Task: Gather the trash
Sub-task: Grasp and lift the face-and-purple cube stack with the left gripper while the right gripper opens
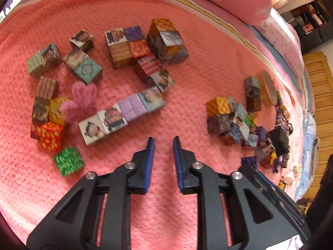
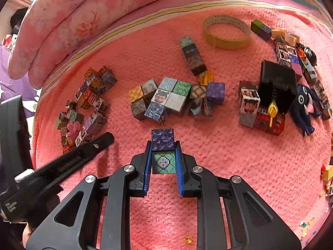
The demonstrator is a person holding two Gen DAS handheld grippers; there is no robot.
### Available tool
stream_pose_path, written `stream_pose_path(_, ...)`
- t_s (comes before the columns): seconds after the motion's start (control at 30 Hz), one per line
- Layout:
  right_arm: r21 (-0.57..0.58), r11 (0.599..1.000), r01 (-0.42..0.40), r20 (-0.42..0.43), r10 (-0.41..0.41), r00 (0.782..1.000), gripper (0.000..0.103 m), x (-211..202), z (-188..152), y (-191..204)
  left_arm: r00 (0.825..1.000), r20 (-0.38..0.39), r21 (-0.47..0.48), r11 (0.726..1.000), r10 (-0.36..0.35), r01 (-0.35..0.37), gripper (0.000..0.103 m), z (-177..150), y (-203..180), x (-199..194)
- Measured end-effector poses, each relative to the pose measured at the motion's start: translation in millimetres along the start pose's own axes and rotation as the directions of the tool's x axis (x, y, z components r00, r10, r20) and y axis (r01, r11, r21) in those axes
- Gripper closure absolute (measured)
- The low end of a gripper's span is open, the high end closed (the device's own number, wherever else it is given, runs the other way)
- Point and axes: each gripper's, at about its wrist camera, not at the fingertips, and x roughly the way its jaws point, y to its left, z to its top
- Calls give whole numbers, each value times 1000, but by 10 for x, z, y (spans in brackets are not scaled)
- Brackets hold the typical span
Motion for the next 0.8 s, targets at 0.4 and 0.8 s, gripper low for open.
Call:
stream_pose_path(0.4,26,999,-34,-17,34,999,84,23,21,36,986,162,17,998,49,-52,56,240,-5,-320)
stream_pose_path(0.8,59,997,-48,-38,50,998,84,151,101,64,972,22,138,962,235,-235,38,379,49,151)
